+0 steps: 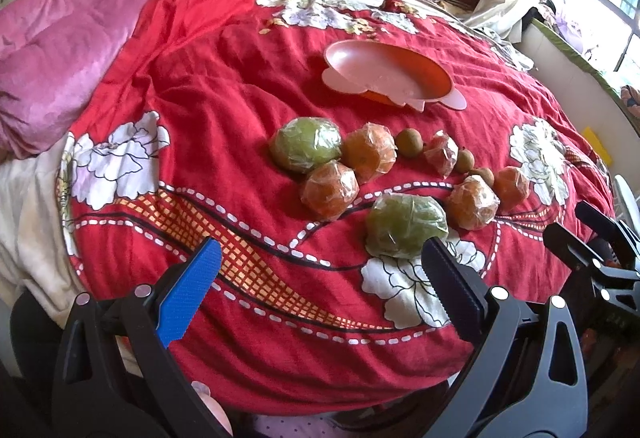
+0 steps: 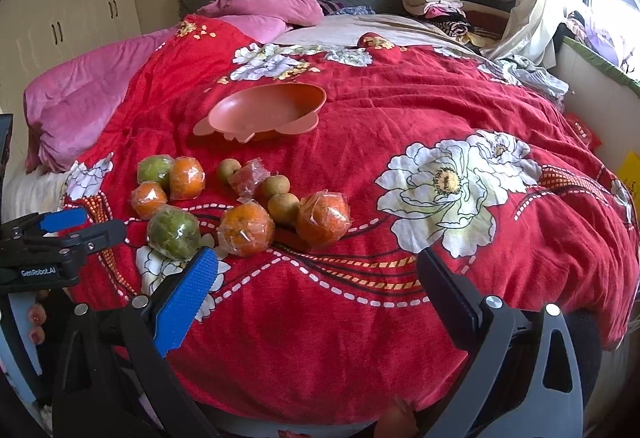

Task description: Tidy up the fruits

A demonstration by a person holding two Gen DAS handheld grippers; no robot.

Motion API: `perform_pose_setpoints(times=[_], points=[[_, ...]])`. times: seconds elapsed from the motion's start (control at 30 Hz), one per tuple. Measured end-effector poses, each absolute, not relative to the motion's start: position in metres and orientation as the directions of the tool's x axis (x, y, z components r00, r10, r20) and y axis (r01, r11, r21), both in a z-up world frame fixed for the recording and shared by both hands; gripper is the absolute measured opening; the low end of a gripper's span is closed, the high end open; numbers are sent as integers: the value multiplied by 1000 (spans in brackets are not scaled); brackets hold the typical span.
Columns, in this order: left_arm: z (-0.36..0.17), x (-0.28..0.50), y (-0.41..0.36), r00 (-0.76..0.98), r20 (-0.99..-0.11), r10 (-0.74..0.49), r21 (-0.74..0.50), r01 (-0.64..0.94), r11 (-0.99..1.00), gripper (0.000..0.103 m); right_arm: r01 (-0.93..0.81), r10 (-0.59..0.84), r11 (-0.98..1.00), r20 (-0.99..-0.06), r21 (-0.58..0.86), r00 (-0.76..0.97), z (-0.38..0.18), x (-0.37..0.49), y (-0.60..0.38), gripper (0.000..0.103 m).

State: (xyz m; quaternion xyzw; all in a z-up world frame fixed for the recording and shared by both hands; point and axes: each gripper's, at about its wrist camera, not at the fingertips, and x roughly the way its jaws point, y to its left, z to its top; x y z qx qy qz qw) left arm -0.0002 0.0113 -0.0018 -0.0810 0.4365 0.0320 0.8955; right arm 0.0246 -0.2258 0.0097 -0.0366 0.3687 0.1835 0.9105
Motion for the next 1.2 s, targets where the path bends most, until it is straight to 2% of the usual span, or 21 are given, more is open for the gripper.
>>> perform_pose_setpoints(times=[0.5,0.87,1.03,1.2], points=[[-10,15,-21,584,-805,-98,-123,-3,992,94,-333,275,941,-706,60,652,1,52,-241,99],[-21,31,-31,553,-827,-102,-122,0,992,94,-400,268,917,-731,-7,627,-11,71,-231,99],[-23,37,-30,545,-833,-98,-127,-16,992,91,-437,280,899,-740,-20,611,-16,79,-224,99],[-25,41,-33,537,-838,-94,-119,-12,993,76,-461,291,887,-742,-28,604,-19,86,-218,98]])
